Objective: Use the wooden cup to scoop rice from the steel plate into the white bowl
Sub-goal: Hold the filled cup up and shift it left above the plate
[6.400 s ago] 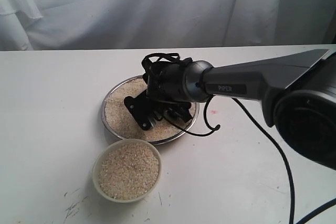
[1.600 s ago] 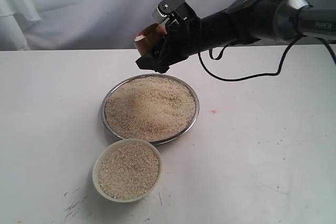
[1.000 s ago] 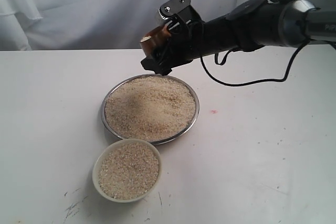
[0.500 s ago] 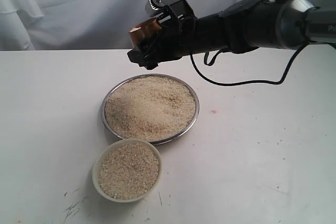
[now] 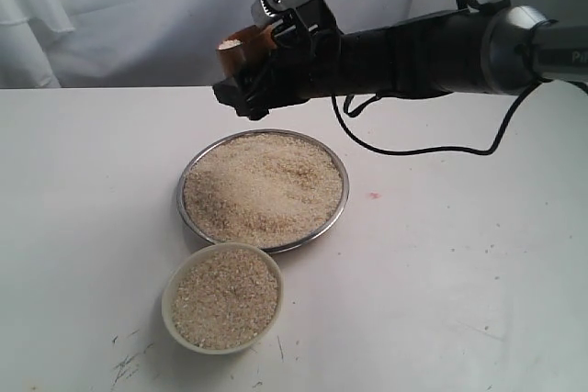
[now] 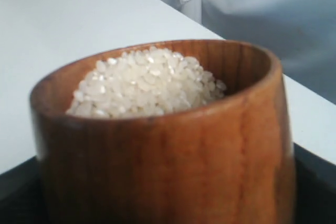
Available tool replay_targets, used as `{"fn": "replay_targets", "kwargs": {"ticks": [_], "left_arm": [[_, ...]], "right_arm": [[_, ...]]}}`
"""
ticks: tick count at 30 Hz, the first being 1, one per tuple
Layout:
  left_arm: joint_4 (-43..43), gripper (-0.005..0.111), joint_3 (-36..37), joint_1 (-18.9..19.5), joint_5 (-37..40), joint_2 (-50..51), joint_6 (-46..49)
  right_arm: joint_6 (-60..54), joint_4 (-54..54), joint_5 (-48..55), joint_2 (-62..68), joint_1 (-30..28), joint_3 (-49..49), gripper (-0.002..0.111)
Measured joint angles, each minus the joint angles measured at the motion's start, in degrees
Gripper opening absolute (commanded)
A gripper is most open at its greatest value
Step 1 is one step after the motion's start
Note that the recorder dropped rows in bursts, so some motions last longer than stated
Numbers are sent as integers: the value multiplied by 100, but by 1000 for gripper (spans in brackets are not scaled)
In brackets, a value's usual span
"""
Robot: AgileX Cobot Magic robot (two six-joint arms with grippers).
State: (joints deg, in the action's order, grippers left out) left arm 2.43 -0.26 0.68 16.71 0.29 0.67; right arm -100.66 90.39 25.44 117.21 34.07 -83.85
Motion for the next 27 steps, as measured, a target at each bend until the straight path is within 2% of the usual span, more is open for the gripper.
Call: {"fn": "replay_targets", "kwargs": {"ticks": [5,9,21,27], "left_arm": [[0,0,0,0,0,0,0],[0,0,0,0,0,0,0],[0,0,0,0,0,0,0],[0,0,0,0,0,0,0]], "right_arm": [[418,-944,-36,0,0,218,0],[1073,-1847,-448,-27,45,218,0],[3100,-2330,-1045,-27,75,218,0],[4667,-3536,-1351,-66,193,218,0]]}}
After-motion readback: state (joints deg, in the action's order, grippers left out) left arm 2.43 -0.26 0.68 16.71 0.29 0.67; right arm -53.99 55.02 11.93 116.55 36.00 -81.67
